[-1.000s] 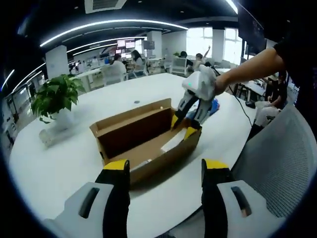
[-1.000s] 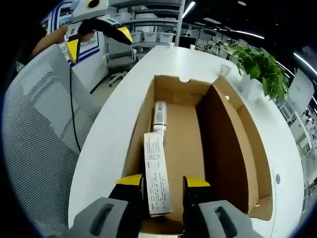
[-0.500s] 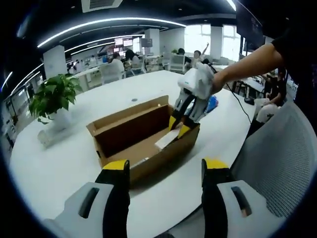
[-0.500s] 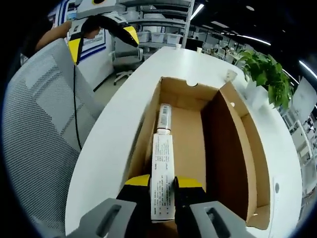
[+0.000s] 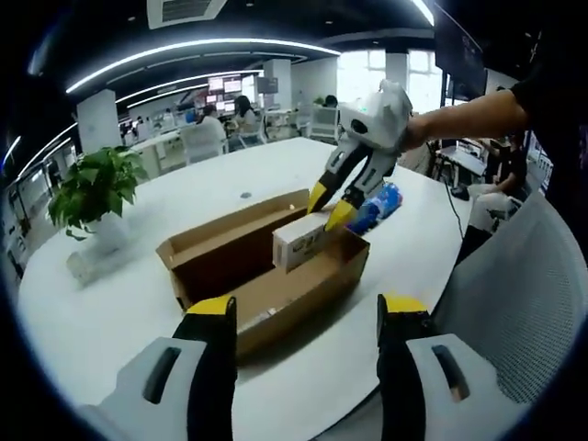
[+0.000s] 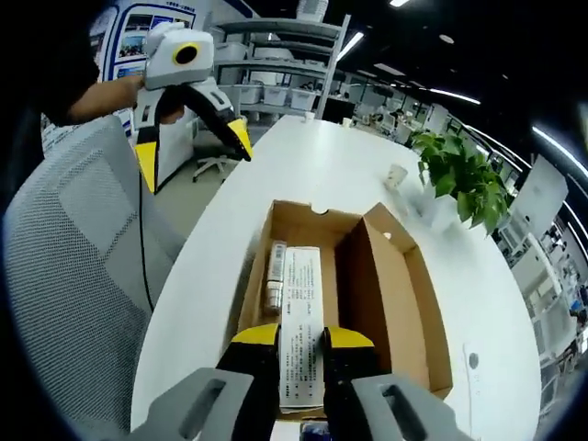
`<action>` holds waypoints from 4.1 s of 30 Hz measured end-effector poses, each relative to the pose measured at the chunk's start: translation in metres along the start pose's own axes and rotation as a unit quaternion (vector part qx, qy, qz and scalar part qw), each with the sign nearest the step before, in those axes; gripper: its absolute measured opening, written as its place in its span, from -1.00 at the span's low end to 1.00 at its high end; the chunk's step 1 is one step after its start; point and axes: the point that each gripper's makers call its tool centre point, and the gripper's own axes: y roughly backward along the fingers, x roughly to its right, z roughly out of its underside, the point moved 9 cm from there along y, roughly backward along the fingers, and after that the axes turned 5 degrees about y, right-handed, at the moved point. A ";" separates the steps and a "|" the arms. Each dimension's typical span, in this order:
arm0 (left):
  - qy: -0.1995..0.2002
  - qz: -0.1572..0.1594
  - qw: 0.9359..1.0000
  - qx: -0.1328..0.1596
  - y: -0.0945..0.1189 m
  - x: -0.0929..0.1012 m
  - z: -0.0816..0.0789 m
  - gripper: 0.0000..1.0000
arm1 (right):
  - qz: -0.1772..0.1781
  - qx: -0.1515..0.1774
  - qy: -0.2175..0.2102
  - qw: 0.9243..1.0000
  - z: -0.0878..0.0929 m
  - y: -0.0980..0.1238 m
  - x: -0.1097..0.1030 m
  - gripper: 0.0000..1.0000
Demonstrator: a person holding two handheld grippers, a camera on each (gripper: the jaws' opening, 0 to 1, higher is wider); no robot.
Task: Operate the shoe box by opening the lid, removing the specified soft item, and placing it in the target area until the item is outside and the box remains undamaged.
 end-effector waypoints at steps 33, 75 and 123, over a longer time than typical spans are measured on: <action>0.025 0.001 1.000 0.018 0.003 0.004 -0.003 0.89 | 0.036 -0.016 0.016 0.999 0.048 0.117 0.020 -0.75; 0.025 -0.021 0.999 0.026 0.012 0.008 0.007 0.98 | 0.067 -0.106 -0.008 0.992 0.179 0.183 0.050 -0.75; 0.031 -0.046 0.998 -0.026 0.010 0.010 0.018 0.93 | 0.008 -0.219 -0.003 0.976 0.297 0.143 0.081 -0.74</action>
